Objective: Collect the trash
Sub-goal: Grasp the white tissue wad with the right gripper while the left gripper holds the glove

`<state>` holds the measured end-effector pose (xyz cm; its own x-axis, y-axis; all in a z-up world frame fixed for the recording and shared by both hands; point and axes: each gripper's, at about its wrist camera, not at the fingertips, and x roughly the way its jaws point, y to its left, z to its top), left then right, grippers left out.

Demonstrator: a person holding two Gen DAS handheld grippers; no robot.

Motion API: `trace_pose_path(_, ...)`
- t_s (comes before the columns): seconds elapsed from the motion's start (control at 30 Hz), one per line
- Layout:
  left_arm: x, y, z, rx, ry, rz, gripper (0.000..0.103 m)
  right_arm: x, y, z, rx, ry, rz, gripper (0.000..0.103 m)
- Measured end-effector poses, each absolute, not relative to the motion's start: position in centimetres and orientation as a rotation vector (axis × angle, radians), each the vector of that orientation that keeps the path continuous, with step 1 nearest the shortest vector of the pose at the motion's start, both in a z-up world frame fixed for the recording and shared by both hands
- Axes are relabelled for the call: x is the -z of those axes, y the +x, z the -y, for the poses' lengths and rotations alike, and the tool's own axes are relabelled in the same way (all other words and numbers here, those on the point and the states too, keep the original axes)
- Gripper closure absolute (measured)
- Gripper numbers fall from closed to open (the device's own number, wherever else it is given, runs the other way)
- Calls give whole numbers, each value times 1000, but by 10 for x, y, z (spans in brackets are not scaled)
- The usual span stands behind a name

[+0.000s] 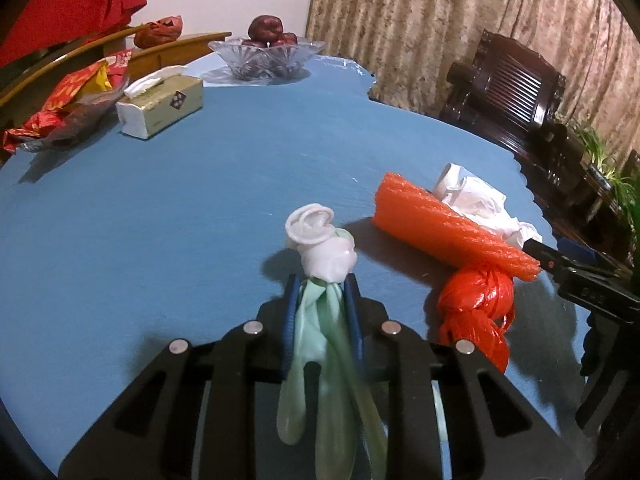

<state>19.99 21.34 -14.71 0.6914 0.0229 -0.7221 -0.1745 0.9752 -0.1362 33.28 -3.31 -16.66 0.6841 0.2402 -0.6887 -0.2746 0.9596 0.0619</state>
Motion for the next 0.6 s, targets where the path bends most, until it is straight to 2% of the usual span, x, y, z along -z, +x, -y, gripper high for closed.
trace_pose_path(0.07,144,198,-212,-112,-194,-794,82,171,335,31,-288,-56,-777,14)
trace_pose_path(0.23,140,196,-207,-103,-195,-783,82,176,339,29,-315,-55,-819,32)
trace_pose_path(0.3,139,195,-205,-100,-197,-780,82,177,338,27,-338,-60,-826,48)
trace_pose_path(0.37,137,194,-203,-96,-196,-777,82,176,335,24,-355,-65,-823,54)
trace_pose_path(0.6,125,189,-193,-80,-184,-759,82,166,323,34,-358,-23,-804,57)
